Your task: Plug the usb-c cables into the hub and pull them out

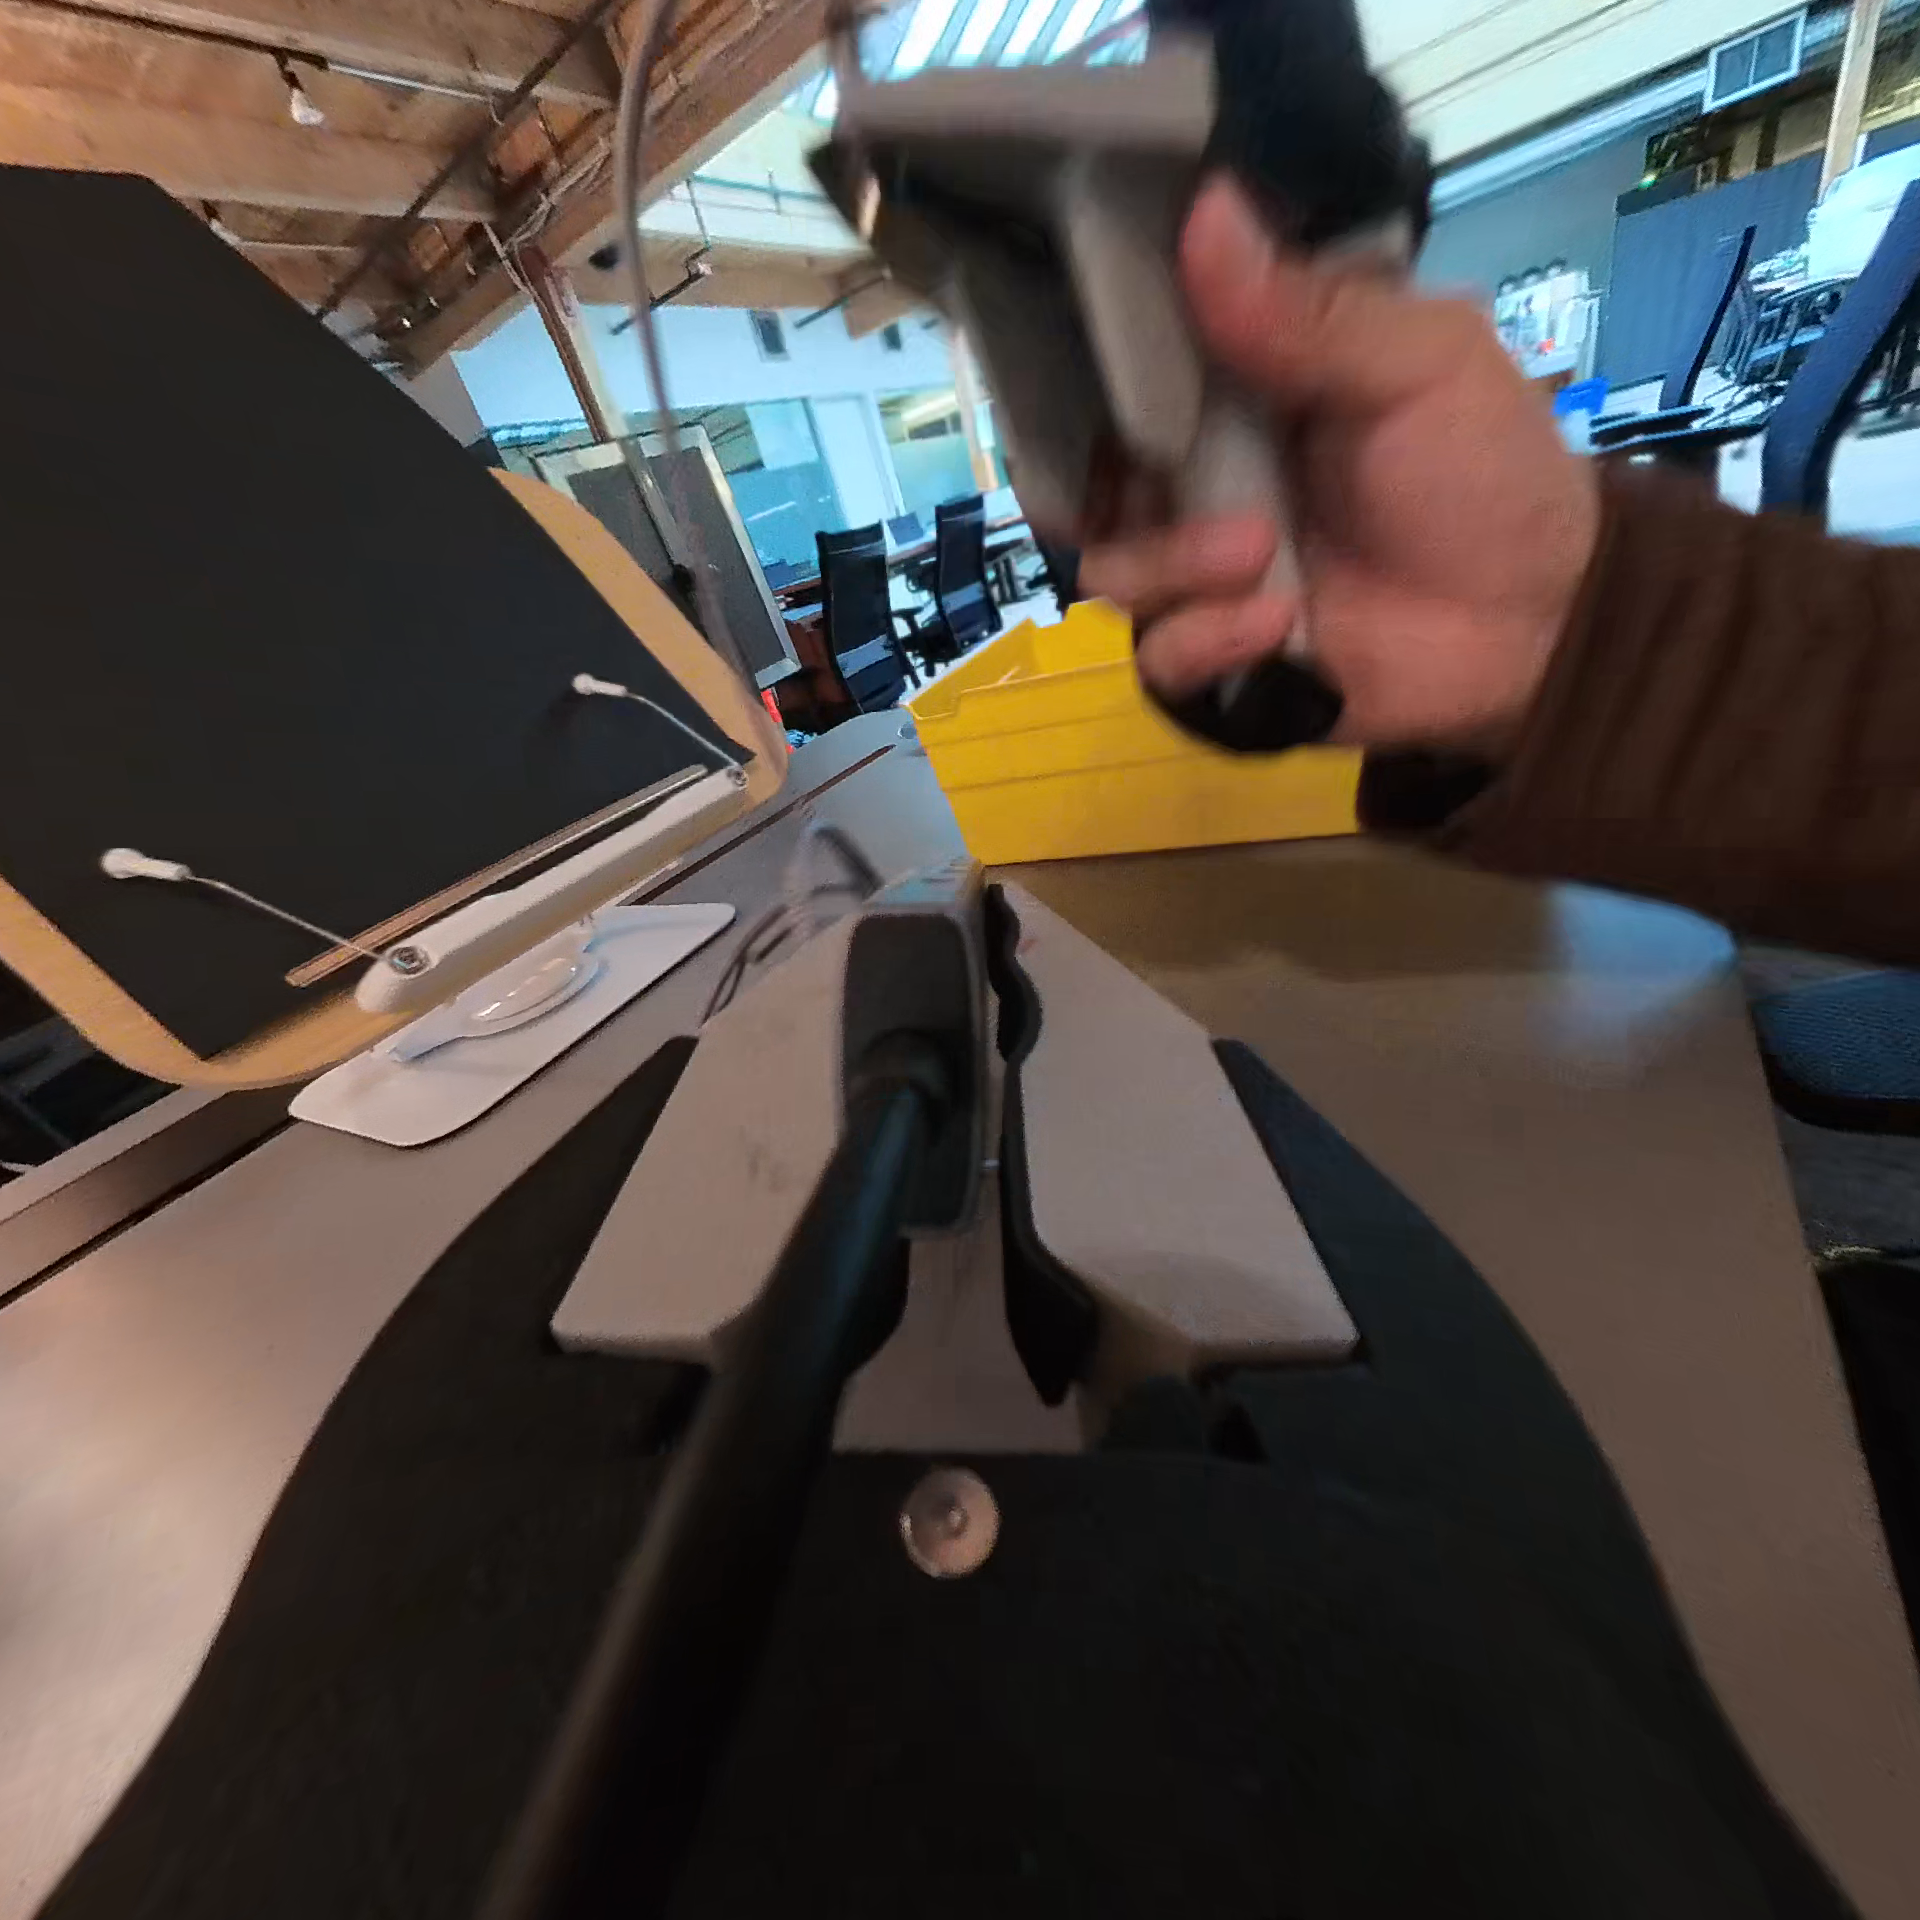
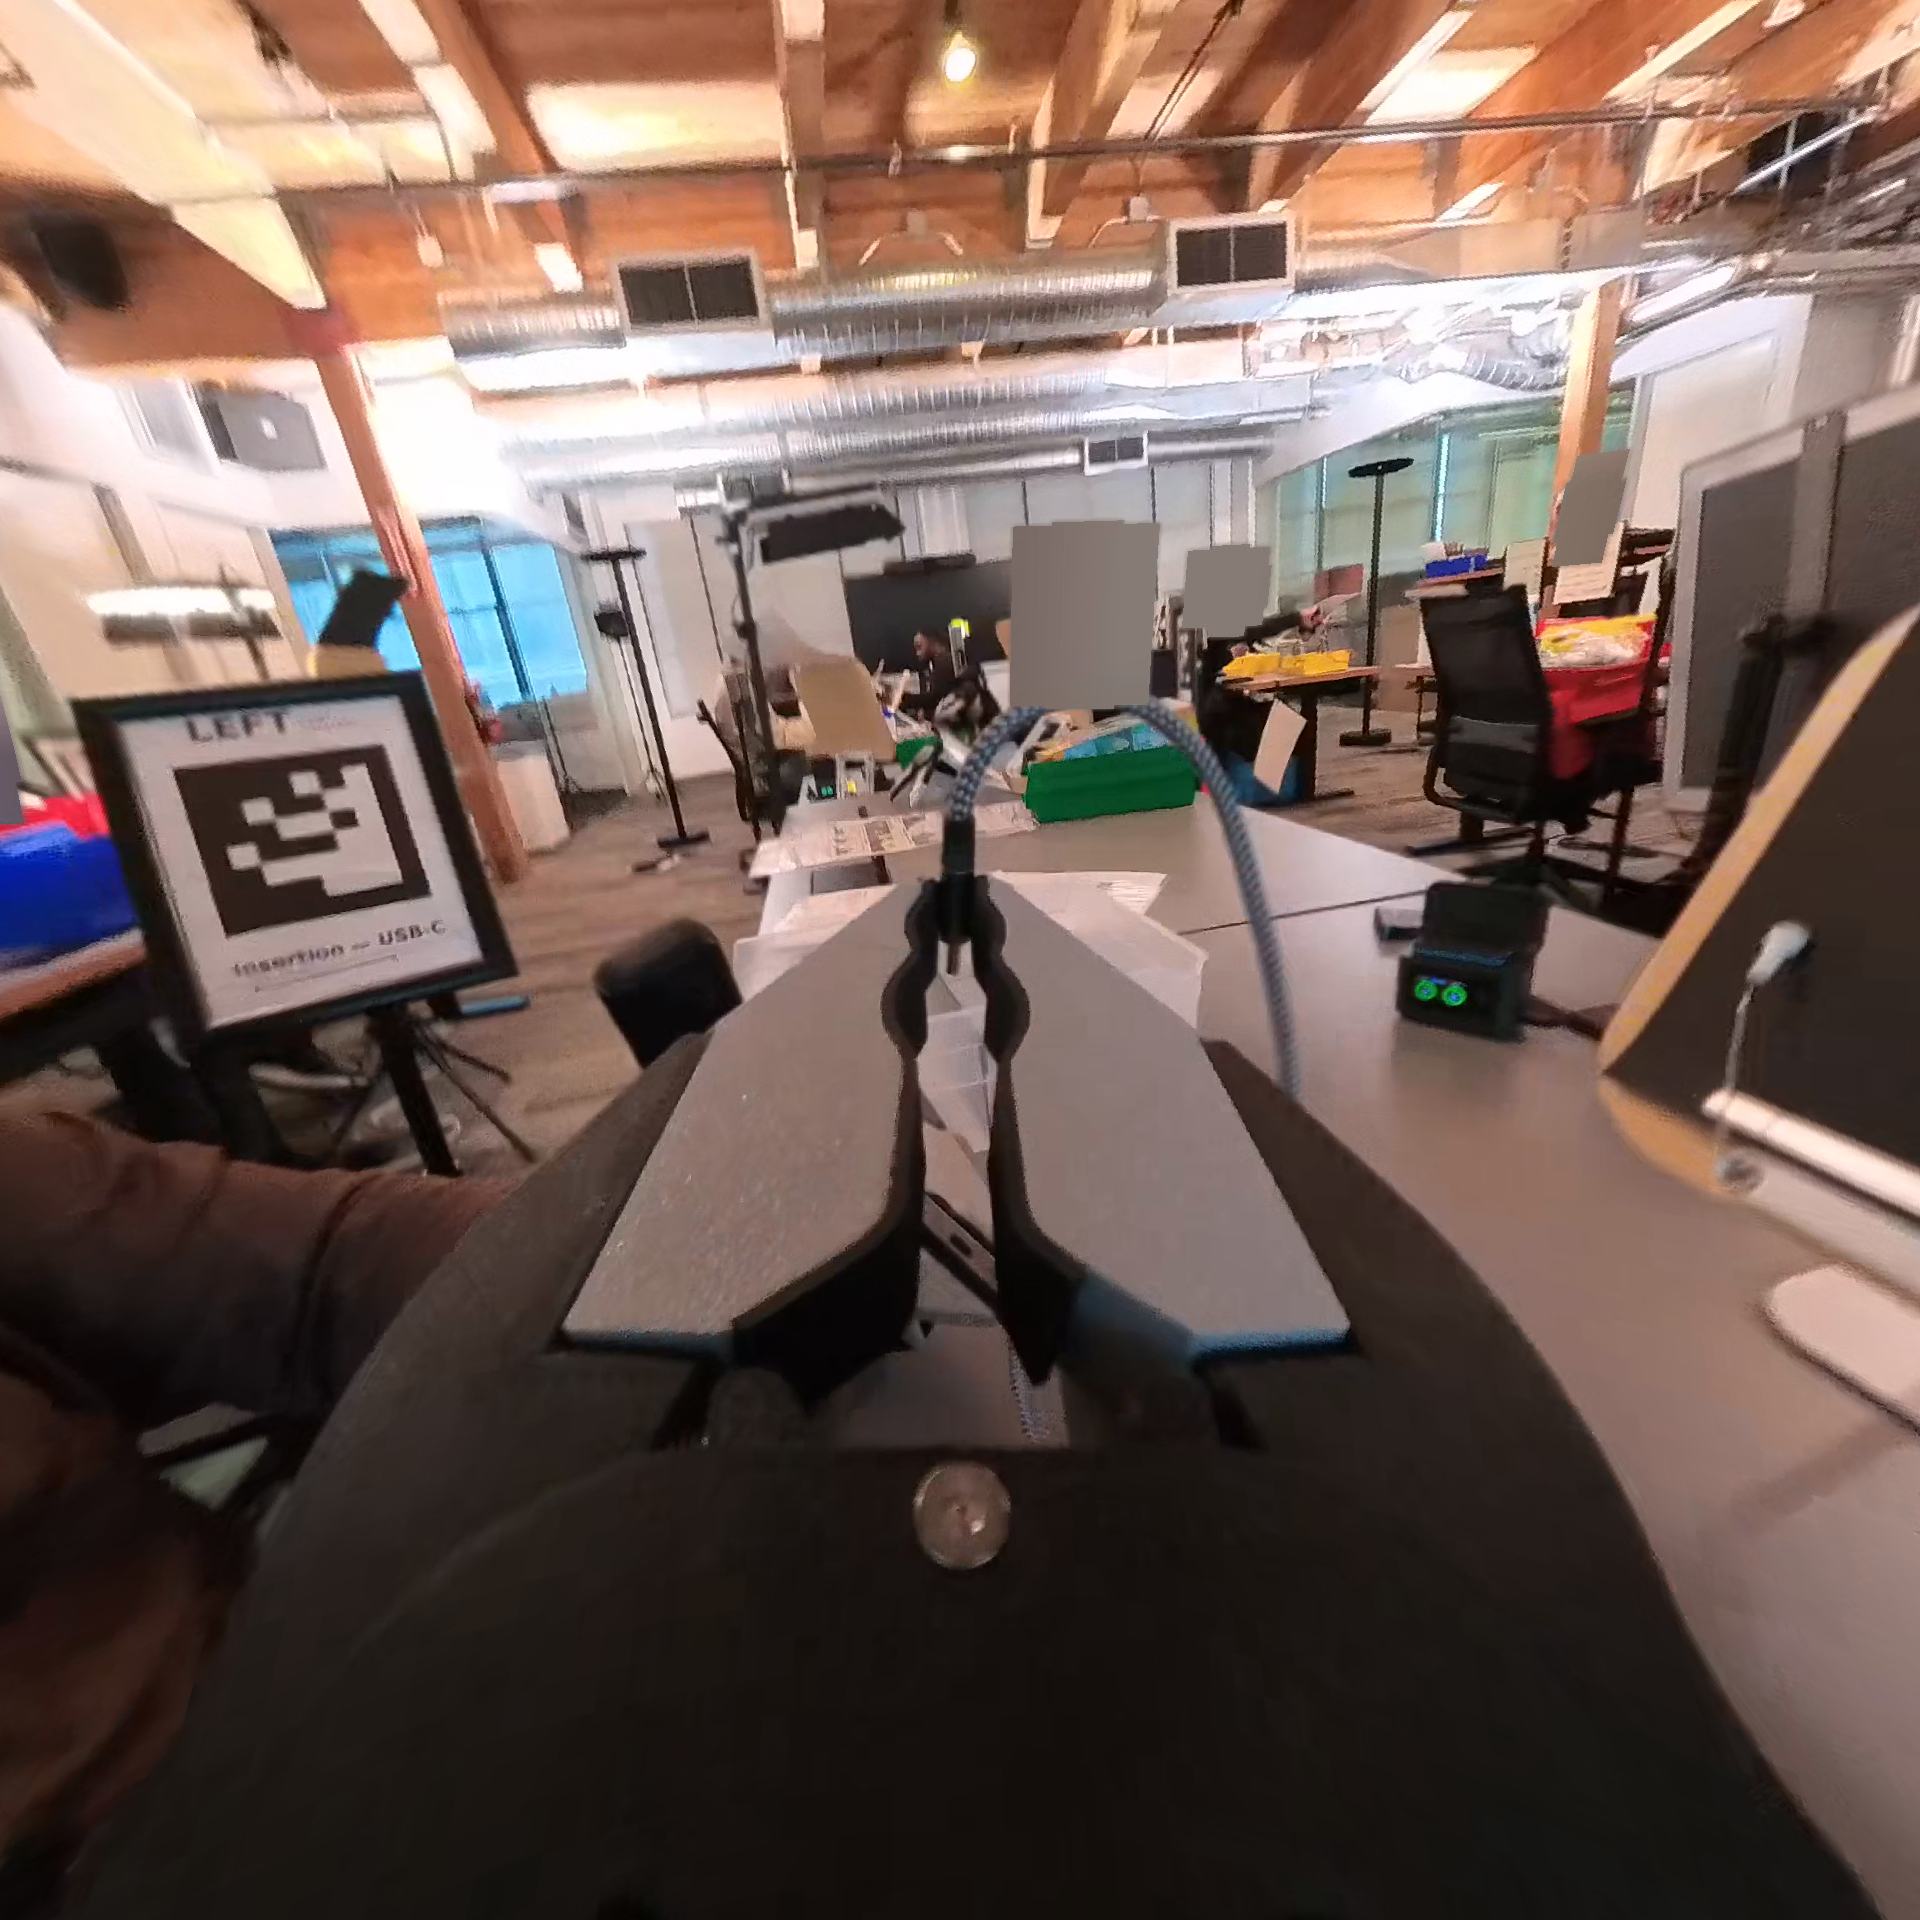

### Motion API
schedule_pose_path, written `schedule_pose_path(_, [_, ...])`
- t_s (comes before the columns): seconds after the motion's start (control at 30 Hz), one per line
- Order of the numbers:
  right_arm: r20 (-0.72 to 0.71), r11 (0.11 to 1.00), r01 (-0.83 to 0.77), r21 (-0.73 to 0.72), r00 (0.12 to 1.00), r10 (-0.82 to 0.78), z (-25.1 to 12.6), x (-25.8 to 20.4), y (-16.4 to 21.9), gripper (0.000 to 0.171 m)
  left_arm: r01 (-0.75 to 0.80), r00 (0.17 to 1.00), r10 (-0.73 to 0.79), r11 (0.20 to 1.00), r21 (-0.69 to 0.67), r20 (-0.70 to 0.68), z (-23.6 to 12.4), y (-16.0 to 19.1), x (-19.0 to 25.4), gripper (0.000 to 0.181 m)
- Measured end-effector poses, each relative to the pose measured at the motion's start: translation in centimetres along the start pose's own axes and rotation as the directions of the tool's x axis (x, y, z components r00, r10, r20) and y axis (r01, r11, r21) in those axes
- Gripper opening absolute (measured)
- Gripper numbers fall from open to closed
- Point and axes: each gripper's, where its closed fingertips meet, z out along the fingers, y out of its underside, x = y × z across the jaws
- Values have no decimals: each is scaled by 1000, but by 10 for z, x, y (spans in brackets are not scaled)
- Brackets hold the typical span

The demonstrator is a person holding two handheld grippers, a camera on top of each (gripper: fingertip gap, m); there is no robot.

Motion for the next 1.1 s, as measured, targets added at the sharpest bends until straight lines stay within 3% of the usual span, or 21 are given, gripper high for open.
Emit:
schedule_pose_path(0.27, [-110, 956, 211, -206, 965, -237, -58, -41, -138, 3, -29, 999, 31, 998, -58, 40, 2, 9, -3, 8])
schedule_pose_path(0.43, [-236, 896, 218, -387, 916, -325, -109, -48, -164, 3, -41, 999, 43, 997, -70, 24, 4, 10, 2, 8])
schedule_pose_path(0.67, [-415, 773, 51, -632, 820, -394, -202, -8, -113, 3, -31, 999, 33, 994, -102, 15, 5, 18, 3, 8])
schedule_pose_path(0.93, [-561, 771, -109, -627, 749, -351, -289, 36, -75, 2, -34, 999, 37, 994, -100, 28, 6, 18, 0, 8])
schedule_pose_path(1.0, [-553, 716, -210, -666, 784, -284, -301, 37, -49, 3, -30, 999, 33, 994, -100, 24, 6, 18, 1, 8])
schedule_pose_path(1.1, [-551, 530, -393, -751, 815, -177, -320, 38, 11, 3, -36, 999, 38, 994, -105, 17, 8, 18, 3, 8])
